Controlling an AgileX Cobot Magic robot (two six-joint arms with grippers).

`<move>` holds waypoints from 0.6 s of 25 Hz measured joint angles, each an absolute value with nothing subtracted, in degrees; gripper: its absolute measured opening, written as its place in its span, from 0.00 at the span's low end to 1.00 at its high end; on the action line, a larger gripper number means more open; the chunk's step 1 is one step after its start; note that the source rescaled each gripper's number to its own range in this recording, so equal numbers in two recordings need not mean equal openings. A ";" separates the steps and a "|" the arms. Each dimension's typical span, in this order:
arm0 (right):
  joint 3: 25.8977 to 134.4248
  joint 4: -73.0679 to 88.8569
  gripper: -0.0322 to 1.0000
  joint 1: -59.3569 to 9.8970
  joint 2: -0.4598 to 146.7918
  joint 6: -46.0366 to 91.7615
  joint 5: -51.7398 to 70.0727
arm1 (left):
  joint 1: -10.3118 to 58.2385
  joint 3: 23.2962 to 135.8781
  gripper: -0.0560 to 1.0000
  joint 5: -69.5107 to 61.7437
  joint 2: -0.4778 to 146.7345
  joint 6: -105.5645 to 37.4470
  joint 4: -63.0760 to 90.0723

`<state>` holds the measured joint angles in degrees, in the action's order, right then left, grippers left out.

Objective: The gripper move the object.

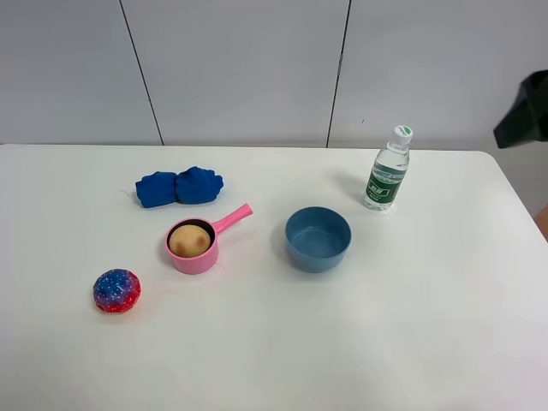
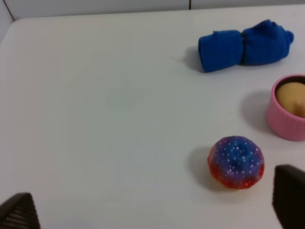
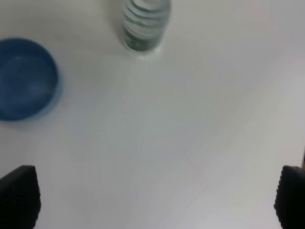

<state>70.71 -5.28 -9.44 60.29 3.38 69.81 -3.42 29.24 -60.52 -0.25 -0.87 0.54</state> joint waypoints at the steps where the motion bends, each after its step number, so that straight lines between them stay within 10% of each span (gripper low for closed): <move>1: 69.24 -5.28 1.00 -7.98 57.97 2.99 69.81 | -3.42 29.24 1.00 -60.52 -0.25 -0.87 0.54; 15: 50.35 -6.27 1.00 0.17 22.50 -0.31 69.75 | -3.42 29.24 1.00 -60.52 -0.25 -0.87 0.54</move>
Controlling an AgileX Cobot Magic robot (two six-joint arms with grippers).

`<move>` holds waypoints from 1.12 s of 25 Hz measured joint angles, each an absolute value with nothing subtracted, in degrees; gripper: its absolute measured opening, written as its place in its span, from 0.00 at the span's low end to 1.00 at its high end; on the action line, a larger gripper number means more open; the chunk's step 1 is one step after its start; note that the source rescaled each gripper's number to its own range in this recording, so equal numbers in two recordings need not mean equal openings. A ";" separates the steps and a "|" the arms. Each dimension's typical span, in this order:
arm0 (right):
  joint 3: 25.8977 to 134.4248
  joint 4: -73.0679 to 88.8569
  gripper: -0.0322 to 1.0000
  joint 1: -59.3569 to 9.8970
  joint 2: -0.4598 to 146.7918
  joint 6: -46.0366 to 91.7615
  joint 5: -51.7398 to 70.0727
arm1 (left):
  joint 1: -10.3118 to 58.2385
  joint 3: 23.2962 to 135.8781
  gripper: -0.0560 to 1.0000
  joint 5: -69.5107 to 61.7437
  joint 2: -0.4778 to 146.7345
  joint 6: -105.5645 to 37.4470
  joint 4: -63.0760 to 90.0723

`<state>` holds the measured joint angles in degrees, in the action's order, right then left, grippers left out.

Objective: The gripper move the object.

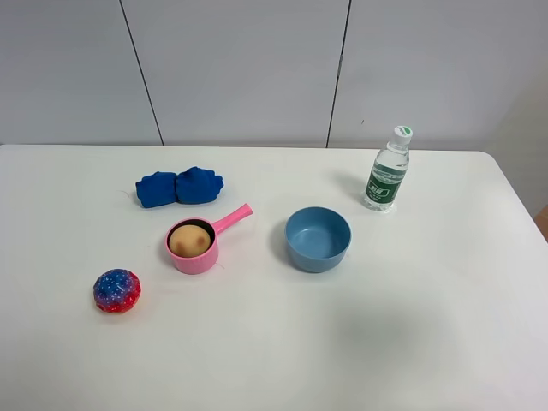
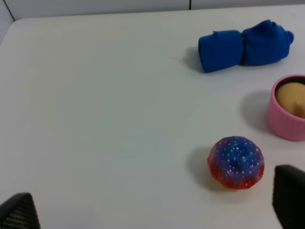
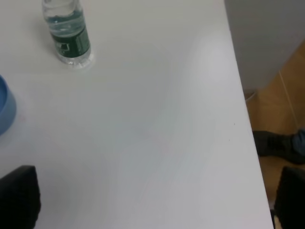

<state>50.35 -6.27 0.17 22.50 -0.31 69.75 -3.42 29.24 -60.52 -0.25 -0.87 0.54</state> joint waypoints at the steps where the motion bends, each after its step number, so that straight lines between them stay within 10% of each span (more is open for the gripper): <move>1: 49.24 -6.27 1.00 0.17 21.00 -0.31 69.66 | -3.42 29.24 1.00 -60.52 -0.25 -0.87 0.54; 28: 27.71 -1.39 1.00 0.17 -0.13 -2.48 61.04 | -3.42 29.24 1.00 -60.52 -0.25 -0.87 0.54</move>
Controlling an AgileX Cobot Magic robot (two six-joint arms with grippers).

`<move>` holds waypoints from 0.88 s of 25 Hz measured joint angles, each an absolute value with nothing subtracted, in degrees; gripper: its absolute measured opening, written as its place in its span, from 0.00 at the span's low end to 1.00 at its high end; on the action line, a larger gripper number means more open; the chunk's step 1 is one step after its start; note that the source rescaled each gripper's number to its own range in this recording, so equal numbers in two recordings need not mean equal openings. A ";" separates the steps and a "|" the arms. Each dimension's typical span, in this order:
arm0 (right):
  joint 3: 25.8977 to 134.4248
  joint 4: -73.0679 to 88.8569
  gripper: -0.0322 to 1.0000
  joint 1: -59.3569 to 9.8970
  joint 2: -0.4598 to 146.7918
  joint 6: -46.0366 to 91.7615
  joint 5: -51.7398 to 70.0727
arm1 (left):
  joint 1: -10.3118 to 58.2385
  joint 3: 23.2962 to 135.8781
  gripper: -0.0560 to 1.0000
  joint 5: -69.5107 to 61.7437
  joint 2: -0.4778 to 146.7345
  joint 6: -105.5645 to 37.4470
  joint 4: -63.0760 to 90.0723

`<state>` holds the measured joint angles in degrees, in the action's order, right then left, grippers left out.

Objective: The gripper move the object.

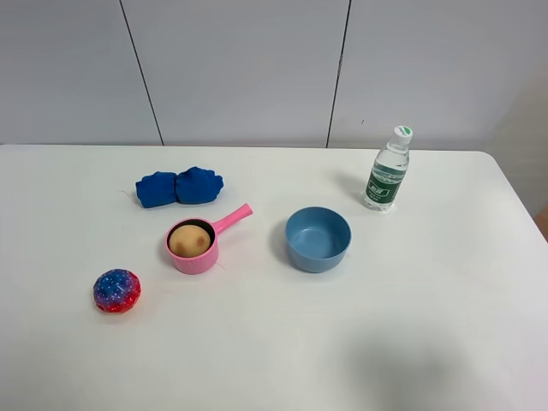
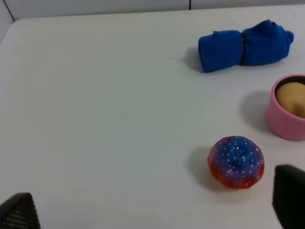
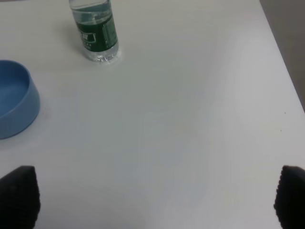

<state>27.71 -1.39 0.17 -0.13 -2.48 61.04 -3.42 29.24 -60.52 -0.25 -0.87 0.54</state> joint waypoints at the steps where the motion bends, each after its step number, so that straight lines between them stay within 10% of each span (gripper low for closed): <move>1: 27.71 -1.39 1.00 0.17 -0.13 -2.48 61.04 | -3.42 29.24 1.00 -60.52 -0.25 -0.87 0.54; 22: 27.71 -1.79 1.00 0.17 -0.13 -2.54 61.04 | -3.42 29.24 1.00 -60.52 -0.25 -0.87 0.54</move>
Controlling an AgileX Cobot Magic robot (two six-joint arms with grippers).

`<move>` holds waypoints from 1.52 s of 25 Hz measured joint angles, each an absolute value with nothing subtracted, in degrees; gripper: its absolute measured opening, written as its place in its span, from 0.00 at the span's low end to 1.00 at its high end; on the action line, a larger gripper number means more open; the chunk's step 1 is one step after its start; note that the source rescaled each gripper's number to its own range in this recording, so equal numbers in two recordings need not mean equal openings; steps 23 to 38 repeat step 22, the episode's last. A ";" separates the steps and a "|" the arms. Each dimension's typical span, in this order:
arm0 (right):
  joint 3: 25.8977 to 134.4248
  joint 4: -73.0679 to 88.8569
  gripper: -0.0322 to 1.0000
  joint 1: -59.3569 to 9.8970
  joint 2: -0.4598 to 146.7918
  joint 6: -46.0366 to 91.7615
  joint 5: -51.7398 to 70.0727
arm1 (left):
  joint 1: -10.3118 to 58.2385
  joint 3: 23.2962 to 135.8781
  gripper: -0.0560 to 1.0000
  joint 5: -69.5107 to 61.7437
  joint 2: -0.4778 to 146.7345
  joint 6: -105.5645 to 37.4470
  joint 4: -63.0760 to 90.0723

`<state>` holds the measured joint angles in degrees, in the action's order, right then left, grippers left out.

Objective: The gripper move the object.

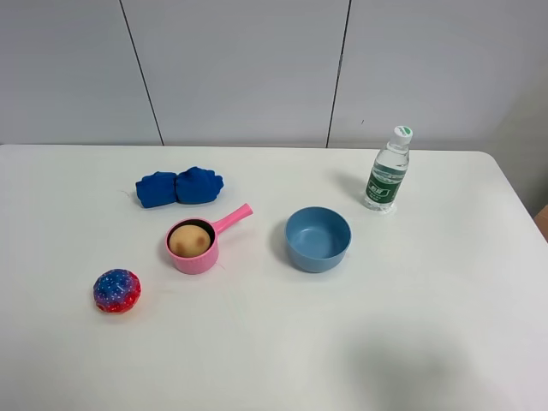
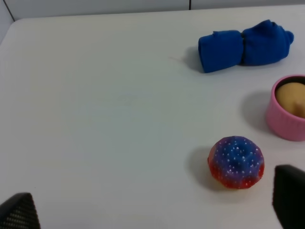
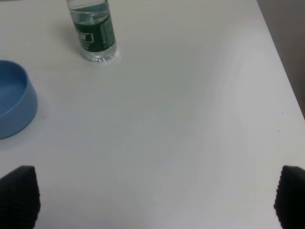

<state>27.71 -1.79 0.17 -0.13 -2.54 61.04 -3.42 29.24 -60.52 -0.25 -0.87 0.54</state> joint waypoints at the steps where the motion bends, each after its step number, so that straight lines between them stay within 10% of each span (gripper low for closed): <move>1: 27.71 -1.79 1.00 0.17 -0.13 -2.54 61.04 | -3.42 29.24 1.00 -60.52 -0.25 -0.87 0.54; 38: 27.71 -1.79 1.00 0.17 -0.13 -2.54 61.04 | -3.42 29.24 1.00 -60.52 -0.25 -0.87 0.54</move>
